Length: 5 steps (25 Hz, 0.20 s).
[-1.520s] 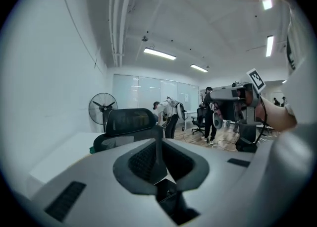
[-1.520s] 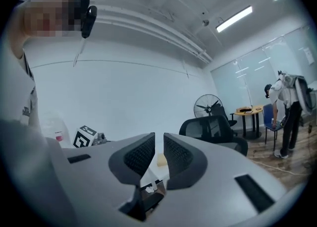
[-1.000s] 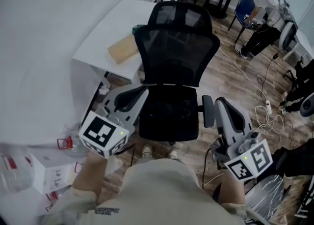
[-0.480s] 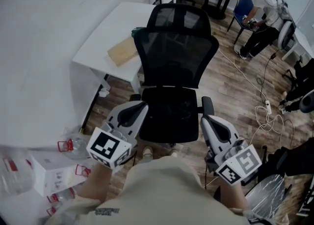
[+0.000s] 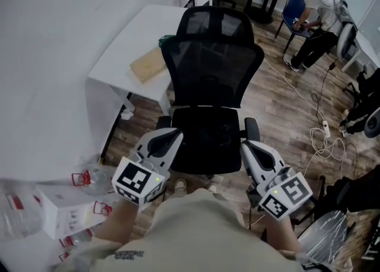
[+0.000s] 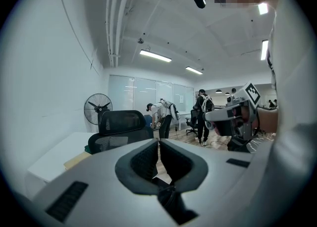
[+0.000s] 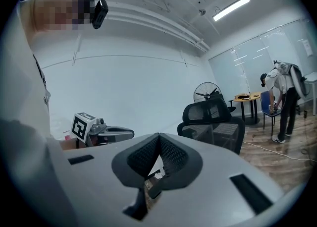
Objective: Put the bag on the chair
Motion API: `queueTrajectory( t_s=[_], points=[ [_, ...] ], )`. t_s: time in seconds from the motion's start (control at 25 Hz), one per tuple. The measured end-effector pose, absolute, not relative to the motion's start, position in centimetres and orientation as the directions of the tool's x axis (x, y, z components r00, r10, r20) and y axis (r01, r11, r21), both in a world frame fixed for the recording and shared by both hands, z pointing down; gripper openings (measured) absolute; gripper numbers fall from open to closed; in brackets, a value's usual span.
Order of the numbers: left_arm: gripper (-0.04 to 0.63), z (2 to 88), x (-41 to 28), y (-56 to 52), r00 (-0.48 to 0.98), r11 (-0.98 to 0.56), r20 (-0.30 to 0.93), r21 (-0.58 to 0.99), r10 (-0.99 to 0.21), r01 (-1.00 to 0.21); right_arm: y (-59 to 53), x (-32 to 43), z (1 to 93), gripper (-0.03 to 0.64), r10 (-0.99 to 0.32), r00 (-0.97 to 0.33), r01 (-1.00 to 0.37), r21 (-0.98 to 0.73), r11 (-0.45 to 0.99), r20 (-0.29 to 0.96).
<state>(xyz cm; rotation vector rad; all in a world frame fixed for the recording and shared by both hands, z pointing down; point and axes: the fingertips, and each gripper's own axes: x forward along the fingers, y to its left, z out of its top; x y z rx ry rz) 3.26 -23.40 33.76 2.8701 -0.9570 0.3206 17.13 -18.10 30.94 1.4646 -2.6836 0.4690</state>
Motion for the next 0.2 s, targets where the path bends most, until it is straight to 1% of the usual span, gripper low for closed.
queueTrajectory(
  t_s=[0.2],
  points=[
    [0.032, 34.19, 4.26, -23.35, 0.786, -0.805, 0.245, 0.036, -0.567, -0.592, -18.34, 17.57, 31.25, 0.021, -0.812, -0.552, -0.827, -0.249, 0.505, 0.188]
  ],
)
